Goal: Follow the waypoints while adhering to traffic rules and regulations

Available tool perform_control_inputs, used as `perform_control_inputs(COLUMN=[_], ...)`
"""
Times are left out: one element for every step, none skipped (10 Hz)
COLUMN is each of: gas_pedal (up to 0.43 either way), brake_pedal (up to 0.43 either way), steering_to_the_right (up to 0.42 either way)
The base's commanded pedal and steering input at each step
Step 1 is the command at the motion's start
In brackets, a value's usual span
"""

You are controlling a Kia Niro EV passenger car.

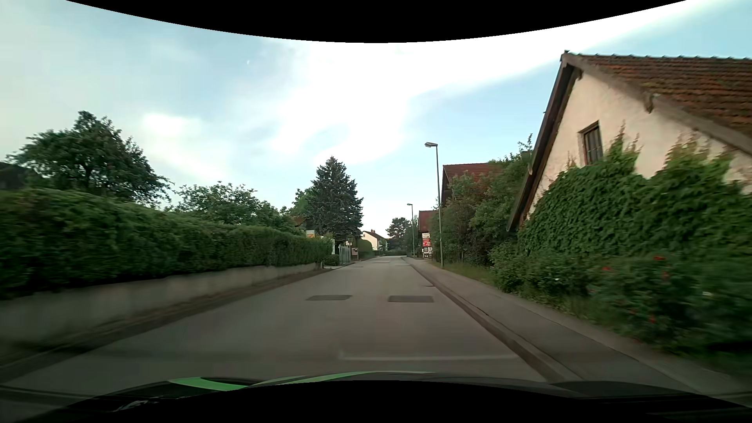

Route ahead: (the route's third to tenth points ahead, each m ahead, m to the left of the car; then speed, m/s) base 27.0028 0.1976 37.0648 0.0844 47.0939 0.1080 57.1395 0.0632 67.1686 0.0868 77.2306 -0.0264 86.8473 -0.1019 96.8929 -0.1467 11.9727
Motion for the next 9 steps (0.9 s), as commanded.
perform_control_inputs(gas_pedal=[0.209,0.209,0.209,0.209,0.197,0.197,0.189,0.189,0.189], brake_pedal=[0.0,0.0,0.0,0.0,0.0,0.0,0.0,0.0,0.0], steering_to_the_right=[0.0,0.0,0.0,0.0,0.001,0.001,0.0,0.0,0.001])
